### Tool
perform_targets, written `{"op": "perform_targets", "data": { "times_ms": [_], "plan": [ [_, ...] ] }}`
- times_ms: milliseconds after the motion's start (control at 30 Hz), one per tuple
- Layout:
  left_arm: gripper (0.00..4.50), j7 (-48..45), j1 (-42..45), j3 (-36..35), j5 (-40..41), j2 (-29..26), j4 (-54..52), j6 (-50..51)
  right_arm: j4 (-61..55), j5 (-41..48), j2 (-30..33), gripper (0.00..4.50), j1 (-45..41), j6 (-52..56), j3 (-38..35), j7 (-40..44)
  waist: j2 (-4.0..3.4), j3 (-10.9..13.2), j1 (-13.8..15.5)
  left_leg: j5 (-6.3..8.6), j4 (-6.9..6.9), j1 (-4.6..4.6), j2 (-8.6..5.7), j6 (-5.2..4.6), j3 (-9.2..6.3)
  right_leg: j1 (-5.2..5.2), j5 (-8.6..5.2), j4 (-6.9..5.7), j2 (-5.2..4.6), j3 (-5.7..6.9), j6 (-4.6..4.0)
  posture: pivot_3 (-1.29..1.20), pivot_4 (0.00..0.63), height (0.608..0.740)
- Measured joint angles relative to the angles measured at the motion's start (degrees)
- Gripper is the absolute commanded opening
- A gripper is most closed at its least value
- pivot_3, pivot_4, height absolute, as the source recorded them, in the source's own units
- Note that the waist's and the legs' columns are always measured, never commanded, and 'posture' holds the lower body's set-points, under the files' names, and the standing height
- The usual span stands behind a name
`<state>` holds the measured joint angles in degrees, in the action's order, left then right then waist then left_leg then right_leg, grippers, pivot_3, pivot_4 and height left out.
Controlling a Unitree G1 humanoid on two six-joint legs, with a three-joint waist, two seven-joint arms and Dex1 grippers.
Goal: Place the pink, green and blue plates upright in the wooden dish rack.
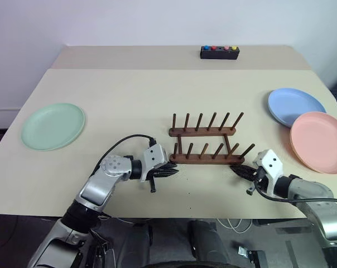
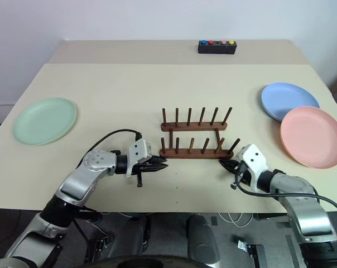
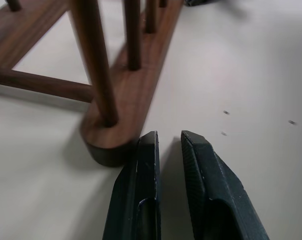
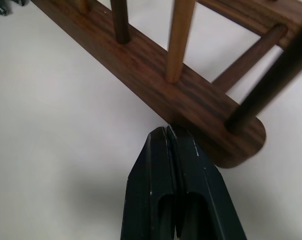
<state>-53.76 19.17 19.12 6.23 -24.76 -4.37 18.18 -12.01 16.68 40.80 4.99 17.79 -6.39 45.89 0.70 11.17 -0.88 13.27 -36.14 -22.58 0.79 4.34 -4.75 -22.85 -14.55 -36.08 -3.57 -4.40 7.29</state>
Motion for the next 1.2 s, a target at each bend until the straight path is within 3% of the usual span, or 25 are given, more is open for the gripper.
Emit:
{"op": "perform_targets", "data": {
  "times_ms": [633, 1200],
  "plan": [
    [0.71, 12.27, 3.40, -1.68, -4.43, 6.09, 10.36, -8.49, 14.18, -8.34, -5.49, 0.00, -12.19, -10.35, 4.15, -5.33, 0.08, -0.06, -0.15, 0.00, -0.01, 0.17, 0.00, 0.00, 0.00, 0.16, 0.03, -0.02, 0.01, 0.00, 0.01, 0.00, 0.150, 0.730],
    [0.71, 15.54, 4.56, -2.03, -5.47, 7.56, 13.25, -10.34, 15.76, -9.44, -5.99, 0.00, -13.04, -12.02, 4.19, -6.17, 0.08, -0.06, -0.11, 0.00, 0.00, 0.16, -0.01, 0.00, -0.01, 0.17, 0.03, -0.02, 0.00, 0.00, 0.02, 0.00, 0.150, 0.730]
  ]
}}
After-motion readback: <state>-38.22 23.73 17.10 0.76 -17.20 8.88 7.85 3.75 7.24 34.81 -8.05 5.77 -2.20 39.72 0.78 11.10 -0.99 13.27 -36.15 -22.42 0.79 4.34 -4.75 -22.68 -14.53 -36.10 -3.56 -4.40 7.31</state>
